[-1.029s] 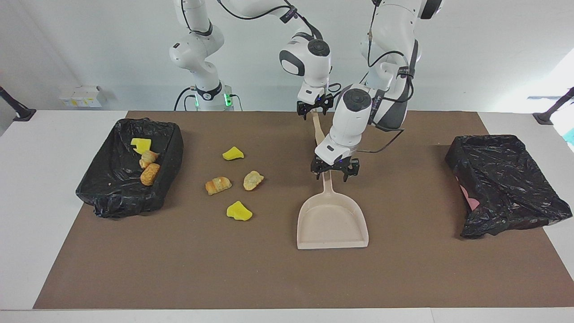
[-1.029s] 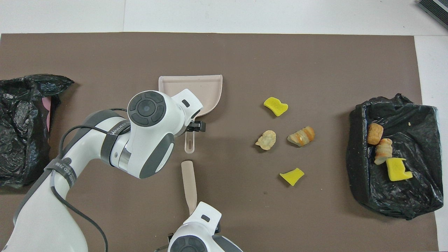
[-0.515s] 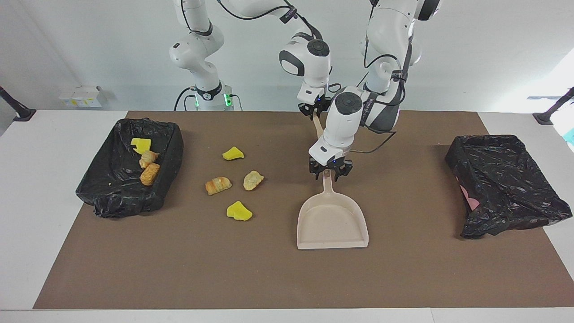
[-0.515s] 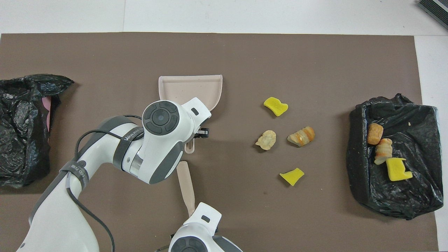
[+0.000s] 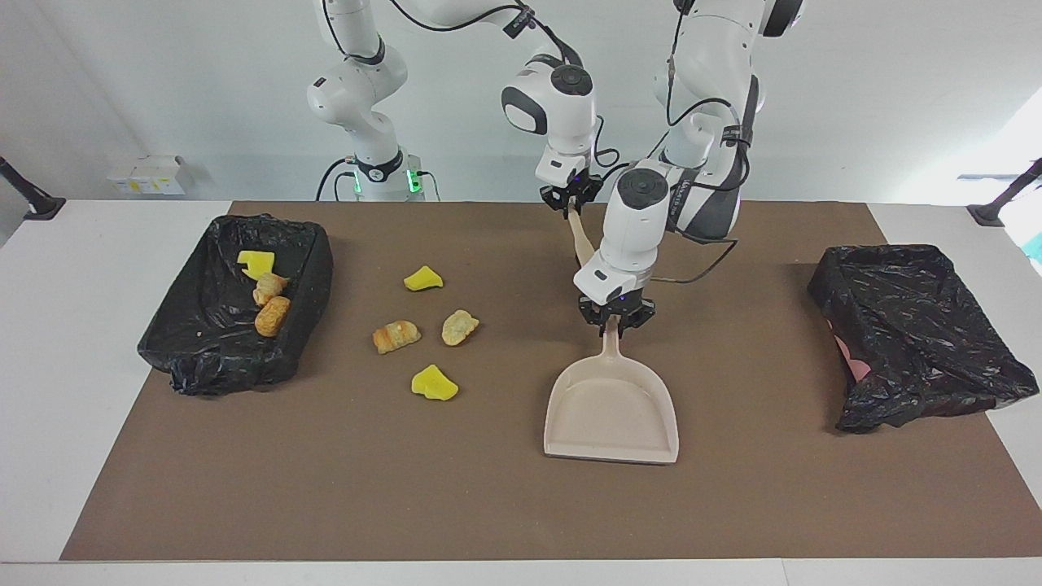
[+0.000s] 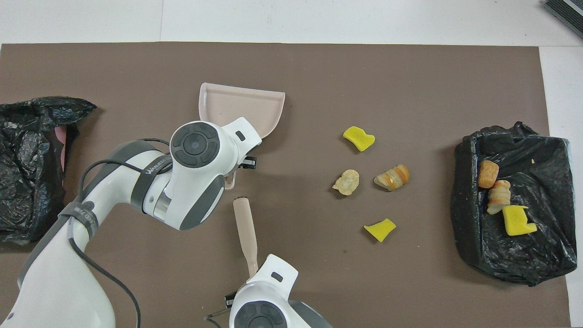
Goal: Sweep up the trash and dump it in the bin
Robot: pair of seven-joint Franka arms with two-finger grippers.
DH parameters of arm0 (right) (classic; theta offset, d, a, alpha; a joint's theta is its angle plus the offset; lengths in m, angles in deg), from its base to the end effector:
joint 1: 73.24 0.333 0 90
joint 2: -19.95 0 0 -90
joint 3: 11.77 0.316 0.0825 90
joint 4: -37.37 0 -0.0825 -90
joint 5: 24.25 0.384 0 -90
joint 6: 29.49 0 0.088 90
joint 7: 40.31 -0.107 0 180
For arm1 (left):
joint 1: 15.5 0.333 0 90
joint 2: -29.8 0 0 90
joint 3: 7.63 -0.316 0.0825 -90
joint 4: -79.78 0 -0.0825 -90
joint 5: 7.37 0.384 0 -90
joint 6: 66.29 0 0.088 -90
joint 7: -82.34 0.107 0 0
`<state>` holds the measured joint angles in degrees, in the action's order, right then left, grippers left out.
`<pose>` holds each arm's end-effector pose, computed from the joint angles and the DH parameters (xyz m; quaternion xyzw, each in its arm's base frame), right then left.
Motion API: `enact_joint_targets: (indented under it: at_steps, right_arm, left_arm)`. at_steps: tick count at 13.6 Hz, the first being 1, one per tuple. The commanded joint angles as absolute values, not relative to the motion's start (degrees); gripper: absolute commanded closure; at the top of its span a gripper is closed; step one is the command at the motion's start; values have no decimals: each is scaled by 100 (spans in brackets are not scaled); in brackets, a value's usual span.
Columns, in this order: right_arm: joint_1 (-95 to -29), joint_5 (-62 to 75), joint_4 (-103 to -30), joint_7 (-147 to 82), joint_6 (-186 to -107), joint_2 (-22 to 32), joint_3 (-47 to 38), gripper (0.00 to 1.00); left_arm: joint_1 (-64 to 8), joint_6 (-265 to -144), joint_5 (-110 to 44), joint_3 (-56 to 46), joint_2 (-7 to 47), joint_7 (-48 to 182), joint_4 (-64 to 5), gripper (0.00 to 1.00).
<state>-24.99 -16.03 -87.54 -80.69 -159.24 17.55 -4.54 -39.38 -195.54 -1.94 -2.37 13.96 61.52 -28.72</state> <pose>0.3053 0.4499 0.3754 -0.9943 -0.0866 0.0293 0.0551 0.5496 -0.3000 0.3676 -0.9939 0.0984 -0.0503 0.0047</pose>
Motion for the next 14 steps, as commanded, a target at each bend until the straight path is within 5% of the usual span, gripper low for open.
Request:
enact_joint_targets:
  at_steps: [1,7,14]
  right_arm:
    - [-2936,-1643,-8875,-8074,-15396,2459,-430,100]
    - [-3798,-2590,-8892,-8118,-13841,3102,-430,100]
    - [-4879,-2715,-9050,-8653,-12653,3120,-403,100]
  left_arm:
    - [-3616,-19103,-78,-218,1468,6728,-2508,100]
    - [-2949,-18065,-86,-218,1933,8871,-2279,100]
    - [-2271,-17247,-86,-227,2277,11991,-2331,100]
